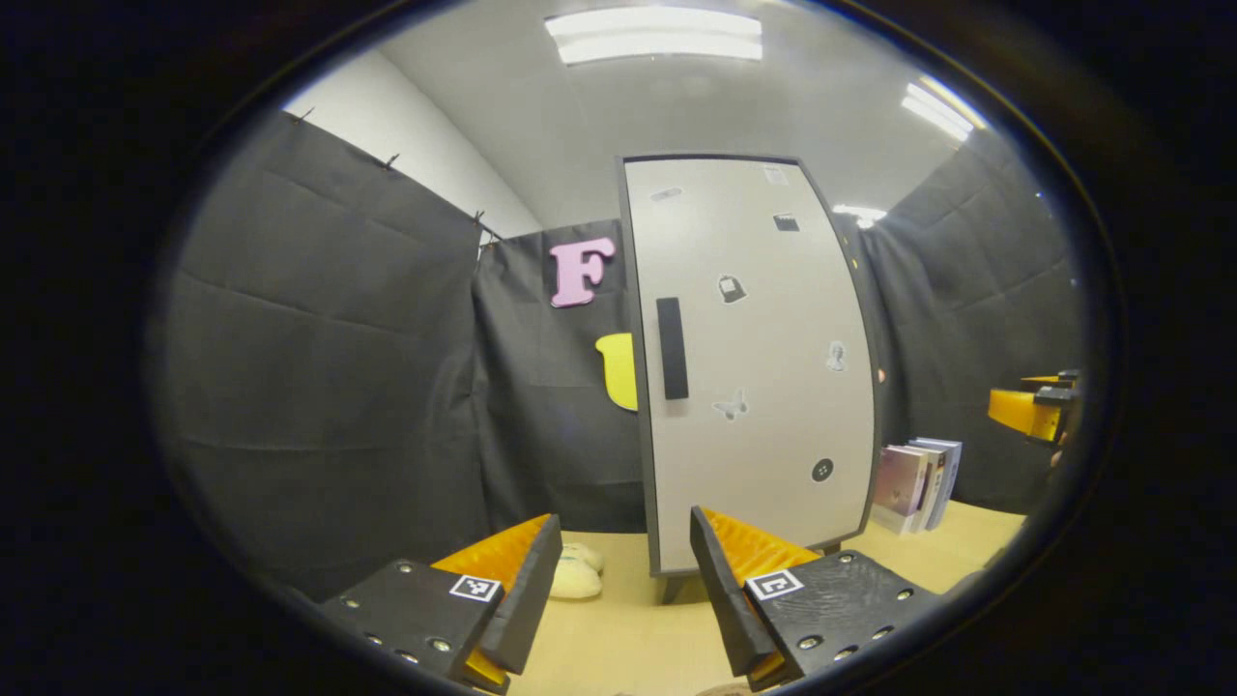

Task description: Open the cabinet door with the right hand, grasp the bottle in the cabinet with the left hand and place it on the coaster, then close the cabinet door with the right hand.

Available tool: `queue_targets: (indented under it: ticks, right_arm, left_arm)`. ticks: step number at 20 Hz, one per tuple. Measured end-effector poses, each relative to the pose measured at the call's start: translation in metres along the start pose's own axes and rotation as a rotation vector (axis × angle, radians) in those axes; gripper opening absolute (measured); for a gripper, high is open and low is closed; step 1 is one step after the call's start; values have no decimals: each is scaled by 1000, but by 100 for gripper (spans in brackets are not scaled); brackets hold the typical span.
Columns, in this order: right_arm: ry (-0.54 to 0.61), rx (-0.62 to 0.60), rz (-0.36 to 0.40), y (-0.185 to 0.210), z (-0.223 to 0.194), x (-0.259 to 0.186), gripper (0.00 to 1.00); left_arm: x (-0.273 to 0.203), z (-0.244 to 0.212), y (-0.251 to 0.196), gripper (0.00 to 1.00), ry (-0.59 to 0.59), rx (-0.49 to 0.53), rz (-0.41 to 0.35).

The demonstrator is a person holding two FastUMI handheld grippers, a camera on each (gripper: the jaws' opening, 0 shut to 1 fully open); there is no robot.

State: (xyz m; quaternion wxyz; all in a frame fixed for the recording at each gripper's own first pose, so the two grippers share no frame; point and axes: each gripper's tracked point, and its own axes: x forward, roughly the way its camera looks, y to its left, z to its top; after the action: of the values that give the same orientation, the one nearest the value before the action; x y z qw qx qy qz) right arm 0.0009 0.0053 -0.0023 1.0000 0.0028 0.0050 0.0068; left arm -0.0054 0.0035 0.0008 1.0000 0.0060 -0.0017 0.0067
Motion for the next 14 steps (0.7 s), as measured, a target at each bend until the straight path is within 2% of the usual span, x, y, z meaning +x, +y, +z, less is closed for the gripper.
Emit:
queue_targets:
  ticks: [10,11,13,14]
  right_arm:
    - [-11,6,27,8,7,7,94]
    - [-15,9,32,10,11,11,94]
    - [-18,8,34,14,16,19,94]
    - [-20,8,39,18,20,23,94]
  left_arm:
    - [-14,6,12,76,-15,16,19]
    - [-16,6,17,80,-18,22,25]
    - [-20,8,27,80,-23,29,40]
    - [-23,9,33,76,-24,29,49]
